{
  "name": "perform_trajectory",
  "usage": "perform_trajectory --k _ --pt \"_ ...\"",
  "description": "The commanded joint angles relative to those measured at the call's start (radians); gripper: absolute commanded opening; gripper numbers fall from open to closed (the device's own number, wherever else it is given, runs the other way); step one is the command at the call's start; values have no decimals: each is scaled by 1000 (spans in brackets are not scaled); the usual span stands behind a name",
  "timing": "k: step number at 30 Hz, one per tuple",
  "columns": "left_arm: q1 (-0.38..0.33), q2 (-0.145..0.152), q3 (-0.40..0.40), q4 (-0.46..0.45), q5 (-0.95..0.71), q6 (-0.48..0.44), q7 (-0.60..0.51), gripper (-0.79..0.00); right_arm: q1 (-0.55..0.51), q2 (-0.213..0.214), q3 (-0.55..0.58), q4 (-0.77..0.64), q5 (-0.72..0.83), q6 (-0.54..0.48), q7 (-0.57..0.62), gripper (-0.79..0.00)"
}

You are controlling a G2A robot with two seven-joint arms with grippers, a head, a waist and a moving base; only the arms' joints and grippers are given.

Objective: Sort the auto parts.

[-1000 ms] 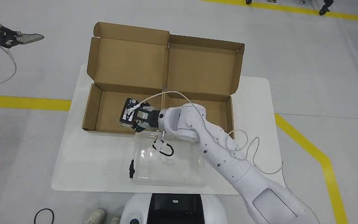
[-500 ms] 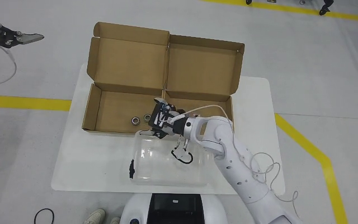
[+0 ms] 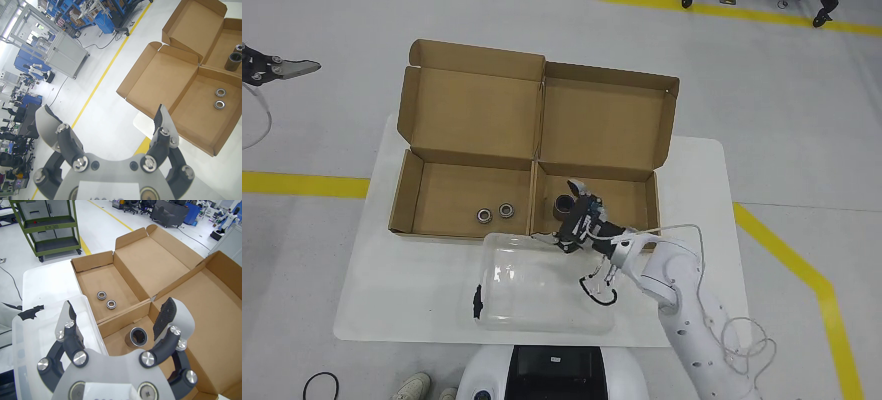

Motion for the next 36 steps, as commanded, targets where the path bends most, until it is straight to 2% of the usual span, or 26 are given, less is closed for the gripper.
perform_trajectory --k 1,13,20,36 --pt "0 0 0 0 0 0 0 0 -36 8 28 -14 -10 8 -32 0" --pt "0 0 0 0 0 0 0 0 -188 49 161 -61 -26 -2 -177 0" --pt "0 0 0 0 0 0 0 0 -254 67 221 -83 -14 -11 -215 0" --pt "0 0 0 0 0 0 0 0 -437 100 360 -184 15 51 -291 0"
